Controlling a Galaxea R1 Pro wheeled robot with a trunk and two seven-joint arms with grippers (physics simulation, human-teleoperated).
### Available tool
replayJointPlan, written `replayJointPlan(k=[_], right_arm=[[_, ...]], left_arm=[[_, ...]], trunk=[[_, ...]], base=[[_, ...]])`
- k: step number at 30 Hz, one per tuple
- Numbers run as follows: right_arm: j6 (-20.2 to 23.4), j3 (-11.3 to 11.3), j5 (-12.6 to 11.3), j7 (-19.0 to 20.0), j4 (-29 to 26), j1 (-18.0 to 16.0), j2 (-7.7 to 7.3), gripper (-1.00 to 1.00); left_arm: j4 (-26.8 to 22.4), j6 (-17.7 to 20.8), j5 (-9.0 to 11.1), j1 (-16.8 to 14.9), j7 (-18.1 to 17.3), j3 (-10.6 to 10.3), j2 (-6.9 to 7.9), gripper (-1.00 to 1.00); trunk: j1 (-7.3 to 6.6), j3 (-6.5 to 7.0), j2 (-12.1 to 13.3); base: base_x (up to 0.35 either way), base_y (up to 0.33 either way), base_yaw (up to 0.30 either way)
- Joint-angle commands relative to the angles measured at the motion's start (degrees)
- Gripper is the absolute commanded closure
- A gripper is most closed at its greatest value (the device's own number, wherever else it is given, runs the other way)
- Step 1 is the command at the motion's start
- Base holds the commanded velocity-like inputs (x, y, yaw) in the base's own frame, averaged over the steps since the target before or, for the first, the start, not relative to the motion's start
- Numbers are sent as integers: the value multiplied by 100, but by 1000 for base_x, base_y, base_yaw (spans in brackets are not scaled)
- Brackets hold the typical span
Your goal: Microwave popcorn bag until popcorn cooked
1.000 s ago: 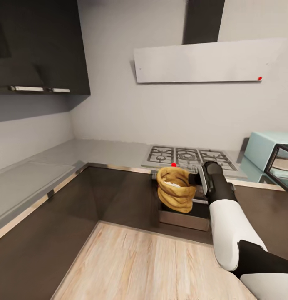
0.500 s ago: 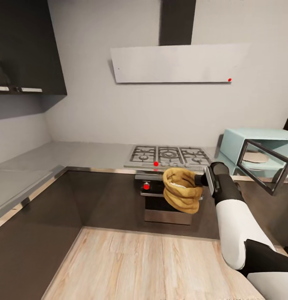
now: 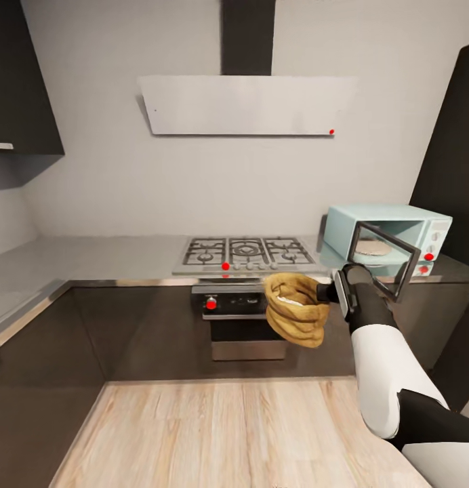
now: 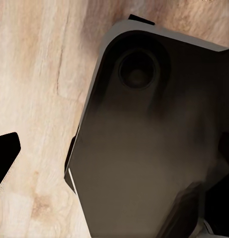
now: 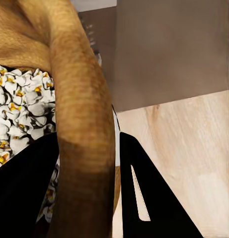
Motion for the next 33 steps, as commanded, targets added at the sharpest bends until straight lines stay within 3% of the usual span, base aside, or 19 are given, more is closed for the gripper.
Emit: replayJointPlan(k=[1,33], right_arm=[[14,-20,28,16,-3,-6,5,100],[14,-29,67,6,-21,-6,-42,100]], left_arm=[[-7,-13,29,3,15,1,-2,-100],[-7,-14,29,3,15,-2,-2,-100]], trunk=[[0,-4,-4],[0,66,-4]], base=[[0,0,-282],[0,0,-282]])
